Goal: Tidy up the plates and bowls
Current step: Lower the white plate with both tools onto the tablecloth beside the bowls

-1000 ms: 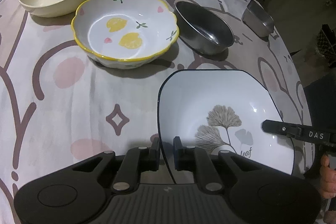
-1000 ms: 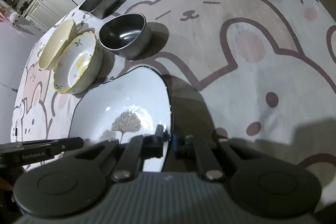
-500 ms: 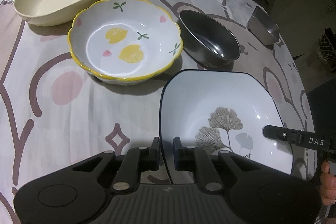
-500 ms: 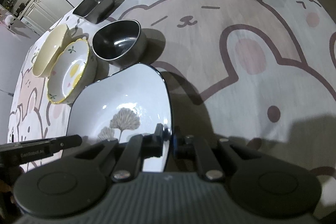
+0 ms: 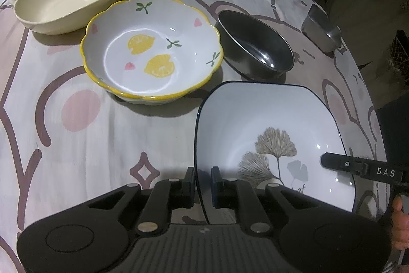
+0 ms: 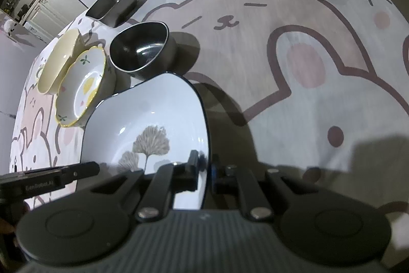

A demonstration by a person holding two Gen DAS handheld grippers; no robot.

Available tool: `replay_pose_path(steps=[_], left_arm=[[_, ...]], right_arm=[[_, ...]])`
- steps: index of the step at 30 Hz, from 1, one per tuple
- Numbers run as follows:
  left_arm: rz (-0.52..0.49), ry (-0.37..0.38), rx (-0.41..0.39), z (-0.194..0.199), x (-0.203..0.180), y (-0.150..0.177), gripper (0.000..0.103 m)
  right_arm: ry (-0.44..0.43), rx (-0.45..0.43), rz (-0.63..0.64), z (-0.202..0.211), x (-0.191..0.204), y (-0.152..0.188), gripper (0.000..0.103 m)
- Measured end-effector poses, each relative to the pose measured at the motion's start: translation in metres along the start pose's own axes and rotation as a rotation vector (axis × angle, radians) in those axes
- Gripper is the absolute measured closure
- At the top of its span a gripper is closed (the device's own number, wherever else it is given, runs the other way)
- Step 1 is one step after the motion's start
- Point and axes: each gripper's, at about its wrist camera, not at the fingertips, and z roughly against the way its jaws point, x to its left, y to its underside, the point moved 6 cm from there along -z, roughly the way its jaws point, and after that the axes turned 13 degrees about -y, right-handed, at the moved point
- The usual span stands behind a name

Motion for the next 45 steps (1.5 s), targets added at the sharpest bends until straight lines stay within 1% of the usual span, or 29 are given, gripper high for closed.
replay_pose_path(steps=[10,19,23,28,36,39,43,45], left_arm=[[-0.020,-0.003,0.004,-0.001,0.000,0.002,0.090],[-0.045,-0.009,0.006,-0.001,-0.002,0.004,0.091],[-0.061,-0.011,0.003,0.000,-0.003,0.004,0.092],[-0.080,-0.014,0.006,0.000,-0.004,0.005,0.091],[-0.093,-0.012,0.017,0.001,-0.004,0.006,0.091],[-0.101,-0.015,0.015,0.001,-0.005,0.006,0.091],[-0.111,-0.012,0.024,0.000,-0.006,0.008,0.089],[-0.125,-0.018,0.031,-0.001,-0.007,0.010,0.080]], right_arm=[[0.000,0.020,0.002,-0.004,0.000,0.002,0.090],[0.007,0.057,0.001,-0.010,0.000,0.006,0.088],[0.025,0.089,0.001,-0.016,-0.001,0.009,0.085],[0.033,0.105,0.010,-0.019,-0.002,0.010,0.082],[0.043,0.115,0.037,-0.025,0.000,0.009,0.077],[0.047,0.115,0.034,-0.025,-0.001,0.008,0.073],[0.051,0.114,0.039,-0.023,-0.003,0.009,0.072],[0.059,0.113,0.046,-0.022,-0.002,0.009,0.066]])
